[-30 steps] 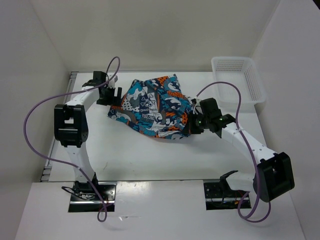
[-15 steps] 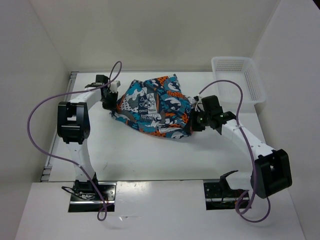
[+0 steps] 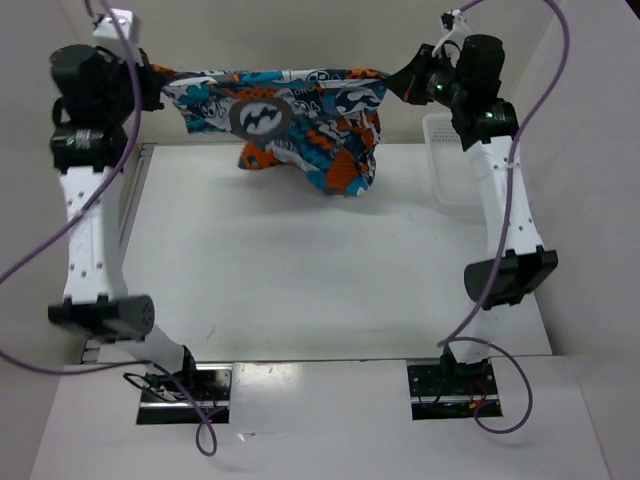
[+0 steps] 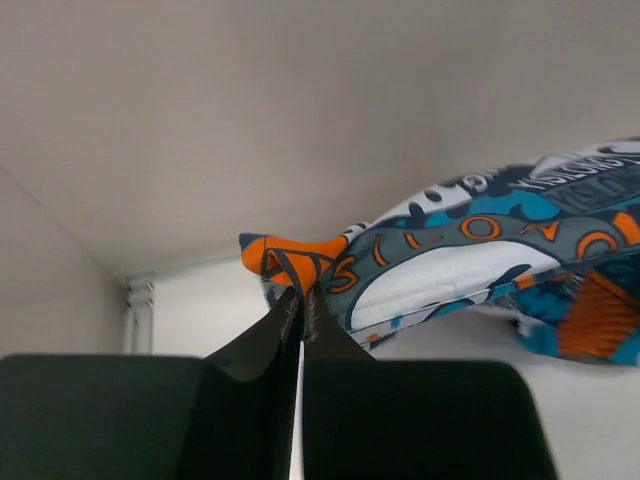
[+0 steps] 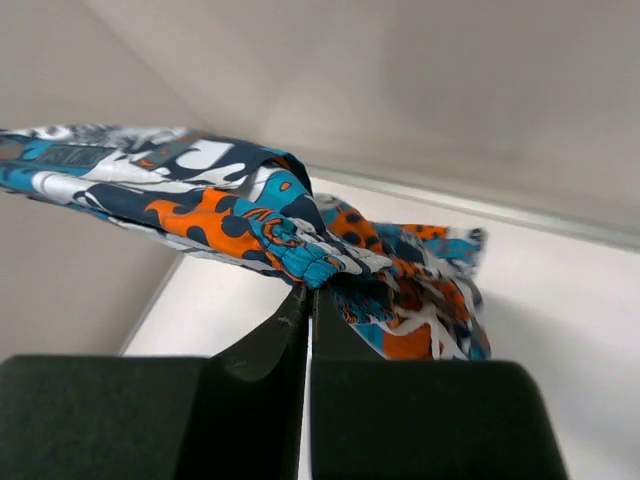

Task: Fold and stack the shorts
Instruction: Flatten the shorts out

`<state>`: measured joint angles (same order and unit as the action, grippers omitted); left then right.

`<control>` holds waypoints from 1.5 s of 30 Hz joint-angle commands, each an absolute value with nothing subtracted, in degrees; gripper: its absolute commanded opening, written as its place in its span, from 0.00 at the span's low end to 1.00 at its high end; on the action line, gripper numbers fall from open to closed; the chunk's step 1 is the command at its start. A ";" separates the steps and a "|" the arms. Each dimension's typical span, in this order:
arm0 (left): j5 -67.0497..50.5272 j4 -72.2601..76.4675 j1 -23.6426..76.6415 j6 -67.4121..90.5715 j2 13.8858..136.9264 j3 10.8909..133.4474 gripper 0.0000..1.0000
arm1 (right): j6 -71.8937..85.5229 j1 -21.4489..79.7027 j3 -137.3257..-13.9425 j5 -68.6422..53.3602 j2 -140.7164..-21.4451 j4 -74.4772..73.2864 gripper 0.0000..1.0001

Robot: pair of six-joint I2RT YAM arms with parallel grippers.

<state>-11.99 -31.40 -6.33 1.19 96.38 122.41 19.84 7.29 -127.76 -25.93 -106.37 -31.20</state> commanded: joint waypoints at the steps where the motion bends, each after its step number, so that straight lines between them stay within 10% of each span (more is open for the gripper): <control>1: -8.61 -35.33 -8.00 0.00 87.82 116.40 0.00 | 16.98 6.24 -125.45 -25.05 -97.93 -30.77 0.00; 14: 2.72 -37.35 -7.91 0.00 59.42 80.77 0.00 | 20.56 10.81 -68.13 -25.93 -66.47 -28.31 0.00; 32: 12.14 -32.78 -8.44 0.00 66.79 125.41 0.00 | 21.71 26.72 -98.43 -23.82 -60.47 -30.94 0.00; 45: -1.41 -34.98 -7.03 0.00 92.79 124.71 0.00 | 24.79 18.82 -84.99 -20.39 -72.32 -21.28 0.00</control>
<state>-1.26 -34.81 -7.16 1.56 86.04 125.62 24.14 23.09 -87.74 -23.31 -66.72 -25.39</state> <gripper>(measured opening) 0.009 0.004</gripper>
